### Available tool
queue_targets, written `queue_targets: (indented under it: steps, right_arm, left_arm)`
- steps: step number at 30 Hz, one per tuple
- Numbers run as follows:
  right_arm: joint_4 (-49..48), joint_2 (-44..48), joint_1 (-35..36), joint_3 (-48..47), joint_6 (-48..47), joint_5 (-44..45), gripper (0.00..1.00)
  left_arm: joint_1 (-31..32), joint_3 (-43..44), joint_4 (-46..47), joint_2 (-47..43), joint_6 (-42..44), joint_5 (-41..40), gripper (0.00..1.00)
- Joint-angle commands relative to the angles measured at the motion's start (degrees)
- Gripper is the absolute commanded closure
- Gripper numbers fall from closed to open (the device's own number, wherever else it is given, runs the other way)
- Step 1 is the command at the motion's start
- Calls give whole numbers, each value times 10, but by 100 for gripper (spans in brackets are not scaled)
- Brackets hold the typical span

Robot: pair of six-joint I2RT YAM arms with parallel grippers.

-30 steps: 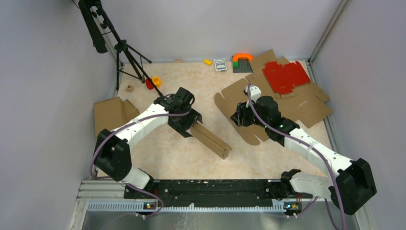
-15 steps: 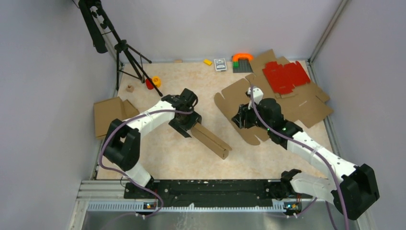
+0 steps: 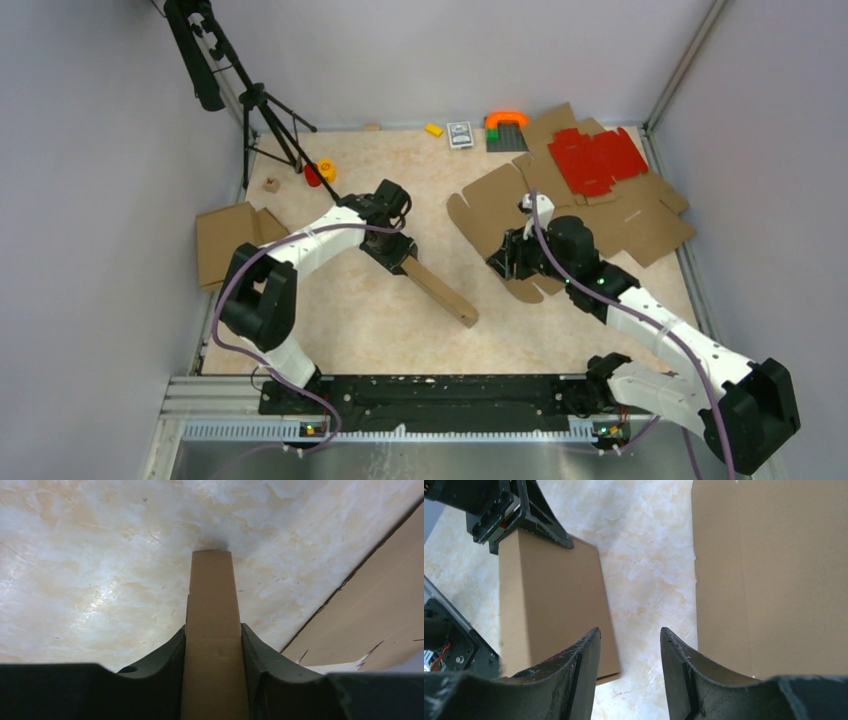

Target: Fold the paper box

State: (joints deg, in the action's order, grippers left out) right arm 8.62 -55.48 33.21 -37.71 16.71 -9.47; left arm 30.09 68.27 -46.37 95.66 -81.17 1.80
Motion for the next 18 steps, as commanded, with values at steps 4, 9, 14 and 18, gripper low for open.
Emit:
queue_targets:
  steps: [4, 9, 14, 18]
  right_arm:
    - [-5, 25, -3, 12, 3, -61, 53]
    - [14, 46, -3, 23, 6, -122, 52]
    - [17, 70, -2, 48, 34, -206, 51]
    - [14, 85, 2, 70, 39, -265, 51]
  left_arm:
    - [-5, 17, -9, 18, 16, -3, 69]
    - [-5, 25, -27, 15, 15, 1, 70]
    - [-7, 36, -35, 26, 19, 11, 78]
    - [-8, 55, -56, 40, 30, 9, 78]
